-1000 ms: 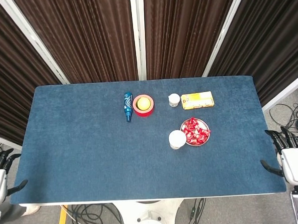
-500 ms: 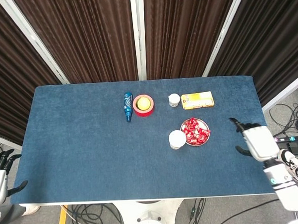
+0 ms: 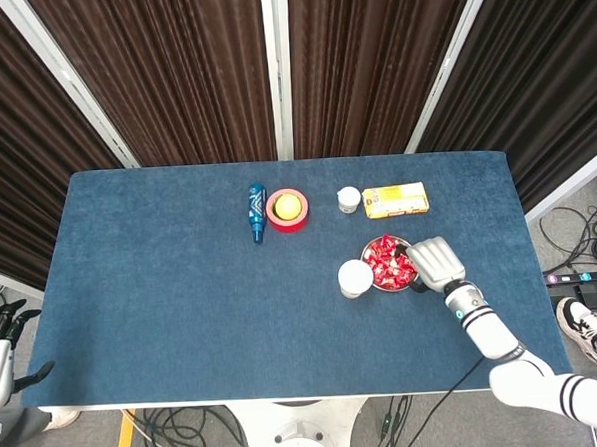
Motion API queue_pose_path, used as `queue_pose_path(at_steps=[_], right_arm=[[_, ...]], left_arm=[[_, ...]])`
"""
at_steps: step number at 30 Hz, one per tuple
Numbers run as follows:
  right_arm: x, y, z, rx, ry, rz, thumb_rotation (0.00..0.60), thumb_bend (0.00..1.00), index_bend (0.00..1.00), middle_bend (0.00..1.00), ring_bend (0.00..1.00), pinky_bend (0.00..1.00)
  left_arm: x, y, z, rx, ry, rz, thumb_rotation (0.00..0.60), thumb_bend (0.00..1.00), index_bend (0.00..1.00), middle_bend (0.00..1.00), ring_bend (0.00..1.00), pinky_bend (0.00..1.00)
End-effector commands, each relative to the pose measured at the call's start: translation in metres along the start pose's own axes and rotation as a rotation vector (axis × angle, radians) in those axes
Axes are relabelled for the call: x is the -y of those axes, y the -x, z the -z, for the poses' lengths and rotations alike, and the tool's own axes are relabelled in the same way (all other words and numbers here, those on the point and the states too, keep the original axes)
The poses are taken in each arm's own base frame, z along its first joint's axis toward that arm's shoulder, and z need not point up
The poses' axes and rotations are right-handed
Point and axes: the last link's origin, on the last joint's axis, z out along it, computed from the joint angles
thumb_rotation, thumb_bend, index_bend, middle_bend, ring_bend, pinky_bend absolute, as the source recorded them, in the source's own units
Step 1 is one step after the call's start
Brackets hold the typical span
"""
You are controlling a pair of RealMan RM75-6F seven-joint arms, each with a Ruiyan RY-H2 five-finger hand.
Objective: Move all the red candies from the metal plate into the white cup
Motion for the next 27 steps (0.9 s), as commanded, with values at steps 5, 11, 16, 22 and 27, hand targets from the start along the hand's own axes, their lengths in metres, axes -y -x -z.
queue_pose_path(at_steps=[5,11,16,22,27], right_arm=[[0.007,0.018,-0.021,0.061,0.008,0.009,0.600,0.18,0.37,0.97,0.99,1.00],[0.007,0.024,-0.031,0.076,0.025,0.010,0.600,0.22,0.39,0.97,0.99,1.00],[0.007,0.026,-0.036,0.089,0.029,0.022,0.600,0.22,0.39,0.97,0.99,1.00],[0.012,0.026,-0.040,0.090,0.021,0.024,0.600,0.22,0.39,0.97,0.99,1.00],[0.016,0.027,-0.043,0.099,0.016,0.028,0.600,0.26,0.43,0.98,0.99,1.00]], left_arm=[[0.002,0.003,-0.002,0.007,-0.003,0.004,0.600,0.00,0.30,0.24,0.14,0.18],[0.003,0.004,-0.002,0.010,-0.006,0.003,0.600,0.00,0.30,0.24,0.14,0.18],[0.004,0.005,-0.002,0.010,-0.011,0.003,0.600,0.00,0.30,0.24,0.14,0.18],[0.005,0.005,-0.002,0.010,-0.015,0.003,0.600,0.00,0.30,0.24,0.14,0.18],[0.006,0.005,-0.001,0.008,-0.017,0.003,0.600,0.00,0.30,0.24,0.14,0.18]])
